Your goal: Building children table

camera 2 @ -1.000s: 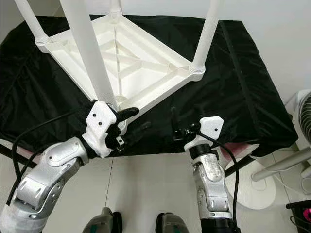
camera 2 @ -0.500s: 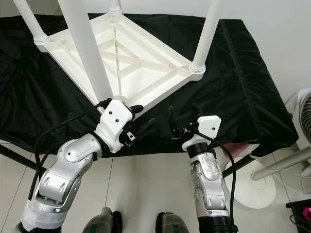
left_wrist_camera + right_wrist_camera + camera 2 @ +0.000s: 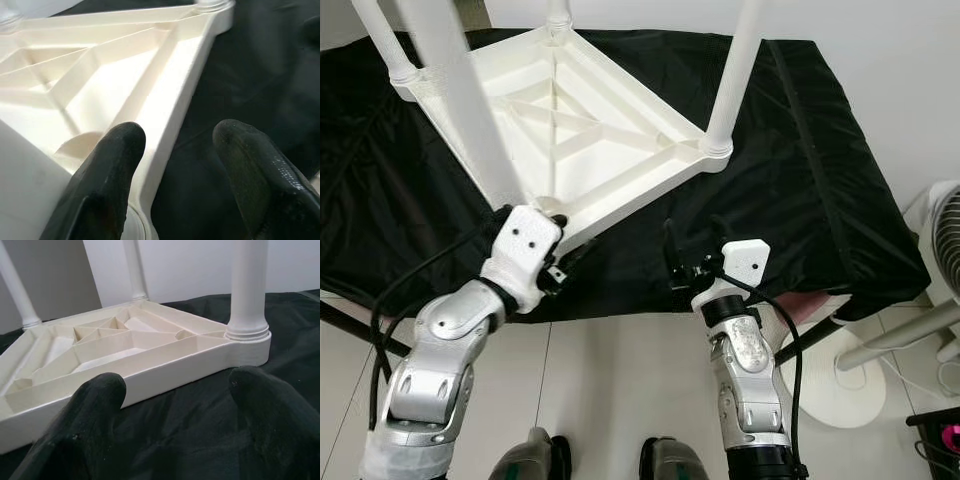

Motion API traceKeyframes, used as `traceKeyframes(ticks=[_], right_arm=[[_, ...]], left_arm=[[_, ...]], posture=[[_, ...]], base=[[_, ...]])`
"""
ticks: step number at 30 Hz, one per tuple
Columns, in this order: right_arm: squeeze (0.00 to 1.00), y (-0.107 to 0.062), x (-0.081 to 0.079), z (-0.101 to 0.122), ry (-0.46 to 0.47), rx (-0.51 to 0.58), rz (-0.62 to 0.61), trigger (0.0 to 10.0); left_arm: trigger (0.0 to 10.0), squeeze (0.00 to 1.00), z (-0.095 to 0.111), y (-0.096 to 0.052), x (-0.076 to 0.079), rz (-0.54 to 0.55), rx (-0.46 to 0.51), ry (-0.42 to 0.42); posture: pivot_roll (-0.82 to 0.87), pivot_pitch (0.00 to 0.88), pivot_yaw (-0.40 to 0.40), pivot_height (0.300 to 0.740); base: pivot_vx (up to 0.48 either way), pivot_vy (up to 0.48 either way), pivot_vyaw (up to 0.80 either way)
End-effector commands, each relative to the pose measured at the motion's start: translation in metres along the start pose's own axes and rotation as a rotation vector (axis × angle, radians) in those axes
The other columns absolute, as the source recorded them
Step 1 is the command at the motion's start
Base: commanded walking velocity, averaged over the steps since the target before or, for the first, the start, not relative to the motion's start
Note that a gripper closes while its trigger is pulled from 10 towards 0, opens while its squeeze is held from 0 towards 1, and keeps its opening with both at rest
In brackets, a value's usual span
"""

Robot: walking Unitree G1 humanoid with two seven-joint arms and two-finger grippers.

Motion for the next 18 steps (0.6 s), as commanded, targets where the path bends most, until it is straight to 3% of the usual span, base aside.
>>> traceKeyframes(ticks=[1, 5, 9, 11, 14, 18], right_arm=[[0.00, -0.002, 0.000, -0.004, 0.002, -0.010, 0.003, 10.0], [0.00, -0.002, -0.002, -0.005, 0.005, -0.016, 0.015, 10.0], [0.00, -0.001, -0.002, -0.006, 0.006, -0.017, 0.017, 10.0], [0.00, -0.001, -0.005, -0.007, 0.005, -0.024, 0.034, 10.0], [0.00, -0.001, -0.009, -0.008, 0.007, -0.030, 0.055, 10.0], [0.00, 0.000, -0.013, -0.009, 0.013, -0.037, 0.082, 10.0]], left_arm=[[10.0, 0.00, -0.027, -0.024, -0.057, 0.479, -0.149, 0.018], [10.0, 0.00, -0.048, -0.051, -0.085, 0.494, -0.206, 0.091], [10.0, 0.00, -0.055, -0.061, -0.098, 0.508, -0.231, 0.132], [10.0, 0.00, -0.064, -0.070, -0.120, 0.559, -0.273, 0.183], [10.0, 0.00, -0.058, -0.067, -0.126, 0.560, -0.241, 0.164], [10.0, 0.00, -0.046, -0.052, -0.115, 0.514, -0.172, 0.120]], posture=[[0.05, 0.158, 0.018, 0.740], [0.06, 0.163, 0.011, 0.740], [0.06, 0.169, 0.008, 0.740], [0.06, 0.174, 0.005, 0.740], [0.05, 0.179, 0.007, 0.740], [0.05, 0.179, 0.007, 0.740]], base=[[0.000, 0.000, 0.00], [0.000, 0.000, 0.00], [0.000, 0.000, 0.00], [0.000, 0.000, 0.00], [0.000, 0.000, 0.00], [0.000, 0.000, 0.00]])
Point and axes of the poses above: a point about 5 cm out from each wrist's last joint towards the gripper, its own y axis pointing out of the wrist towards the gripper, its own z axis along the axis of the wrist's last joint, x = y × z, the point moved 5 cm from there along y, pointing out of the wrist towards the gripper, and after that the axes turned 9 degrees about y, right-handed, at the moved point
